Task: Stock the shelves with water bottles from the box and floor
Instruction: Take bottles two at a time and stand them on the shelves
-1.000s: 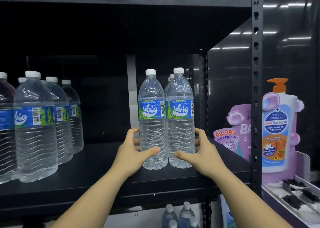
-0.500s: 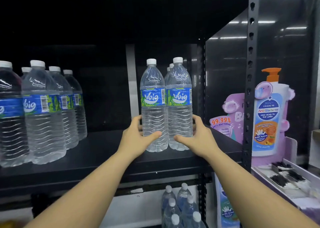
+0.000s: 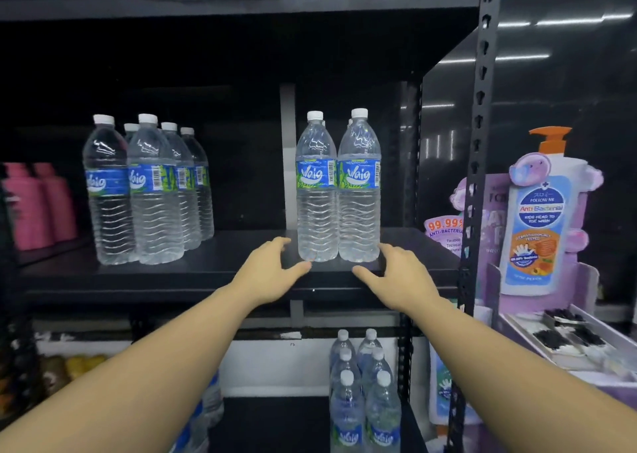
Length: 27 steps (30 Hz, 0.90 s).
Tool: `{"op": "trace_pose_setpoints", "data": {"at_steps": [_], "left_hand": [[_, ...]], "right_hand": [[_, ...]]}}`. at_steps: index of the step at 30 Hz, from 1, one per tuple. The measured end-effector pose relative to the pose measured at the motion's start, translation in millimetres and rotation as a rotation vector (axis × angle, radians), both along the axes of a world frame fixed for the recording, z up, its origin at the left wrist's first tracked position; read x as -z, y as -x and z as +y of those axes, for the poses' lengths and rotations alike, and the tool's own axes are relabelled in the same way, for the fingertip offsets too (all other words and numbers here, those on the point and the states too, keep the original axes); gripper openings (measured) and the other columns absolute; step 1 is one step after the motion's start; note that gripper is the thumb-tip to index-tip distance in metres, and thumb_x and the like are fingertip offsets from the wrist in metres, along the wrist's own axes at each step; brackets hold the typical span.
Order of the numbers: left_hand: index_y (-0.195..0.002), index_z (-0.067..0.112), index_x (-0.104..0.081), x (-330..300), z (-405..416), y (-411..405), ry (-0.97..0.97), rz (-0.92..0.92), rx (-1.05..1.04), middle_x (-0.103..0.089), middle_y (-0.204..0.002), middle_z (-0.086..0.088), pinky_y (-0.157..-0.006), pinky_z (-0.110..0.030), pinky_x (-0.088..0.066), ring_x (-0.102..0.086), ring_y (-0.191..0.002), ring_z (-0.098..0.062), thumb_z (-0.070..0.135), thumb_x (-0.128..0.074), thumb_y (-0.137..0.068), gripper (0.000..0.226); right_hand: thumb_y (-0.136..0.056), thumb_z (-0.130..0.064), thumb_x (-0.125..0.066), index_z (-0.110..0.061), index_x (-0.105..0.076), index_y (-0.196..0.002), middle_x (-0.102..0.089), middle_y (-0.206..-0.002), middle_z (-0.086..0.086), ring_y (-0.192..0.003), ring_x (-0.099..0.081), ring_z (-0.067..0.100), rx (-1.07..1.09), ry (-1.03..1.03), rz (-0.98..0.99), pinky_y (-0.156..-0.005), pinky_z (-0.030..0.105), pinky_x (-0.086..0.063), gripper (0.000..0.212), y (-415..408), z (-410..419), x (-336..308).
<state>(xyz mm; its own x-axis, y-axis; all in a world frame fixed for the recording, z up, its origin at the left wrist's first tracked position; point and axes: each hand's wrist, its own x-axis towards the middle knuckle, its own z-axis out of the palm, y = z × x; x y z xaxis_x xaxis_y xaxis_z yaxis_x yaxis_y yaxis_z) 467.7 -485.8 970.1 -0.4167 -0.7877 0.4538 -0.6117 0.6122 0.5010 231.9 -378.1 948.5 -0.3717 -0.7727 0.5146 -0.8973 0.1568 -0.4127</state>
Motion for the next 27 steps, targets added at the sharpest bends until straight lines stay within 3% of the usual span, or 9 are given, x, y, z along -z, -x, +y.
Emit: {"op": "trace_pose_setpoints", "data": {"at_steps": [3, 8, 19, 27], "left_hand": [[-0.154, 0.021, -0.043, 2, 17, -15, 0.013, -0.075, -0.037, -0.05, -0.154, -0.003, -0.116, -0.038, -0.041, -0.048, -0.141, -0.022, 0.058, -0.067, -0.091, 0.077], [-0.156, 0.023, -0.04, -6, 41, -46, 0.006, -0.168, -0.056, -0.043, -0.159, -0.003, -0.115, -0.038, -0.04, -0.046, -0.143, -0.024, 0.05, -0.067, -0.094, 0.073], [-0.155, 0.023, -0.042, -9, 51, -118, 0.051, -0.186, -0.058, -0.043, -0.158, -0.004, -0.112, -0.037, -0.041, -0.048, -0.14, -0.025, 0.049, -0.067, -0.094, 0.071], [-0.156, 0.023, -0.041, 68, 34, -153, -0.066, -0.146, 0.029, -0.044, -0.156, 0.001, -0.107, -0.029, -0.038, -0.047, -0.14, -0.021, 0.048, -0.067, -0.095, 0.071]], "right_hand": [[-0.091, -0.071, -0.059, -0.017, -0.048, -0.151, -0.06, -0.145, 0.007, -0.135, -0.052, 0.034, -0.026, -0.051, 0.002, -0.11, 0.048, -0.046, 0.081, -8, 15, -2], [-0.094, -0.067, -0.059, -0.022, -0.043, -0.157, -0.053, -0.154, 0.005, -0.141, -0.048, 0.031, -0.079, -0.084, 0.019, -0.112, 0.046, -0.045, 0.079, -27, 40, -11], [-0.095, -0.063, -0.06, -0.021, -0.049, -0.153, -0.052, -0.155, 0.003, -0.142, -0.048, 0.026, -0.057, 0.0, -0.012, -0.114, 0.048, -0.043, 0.072, -84, 65, -19], [-0.096, -0.06, -0.06, -0.02, -0.048, -0.154, -0.052, -0.155, 0.005, -0.141, -0.049, 0.027, 0.007, -0.12, -0.122, -0.111, 0.045, -0.045, 0.072, -122, 65, 66]]}}
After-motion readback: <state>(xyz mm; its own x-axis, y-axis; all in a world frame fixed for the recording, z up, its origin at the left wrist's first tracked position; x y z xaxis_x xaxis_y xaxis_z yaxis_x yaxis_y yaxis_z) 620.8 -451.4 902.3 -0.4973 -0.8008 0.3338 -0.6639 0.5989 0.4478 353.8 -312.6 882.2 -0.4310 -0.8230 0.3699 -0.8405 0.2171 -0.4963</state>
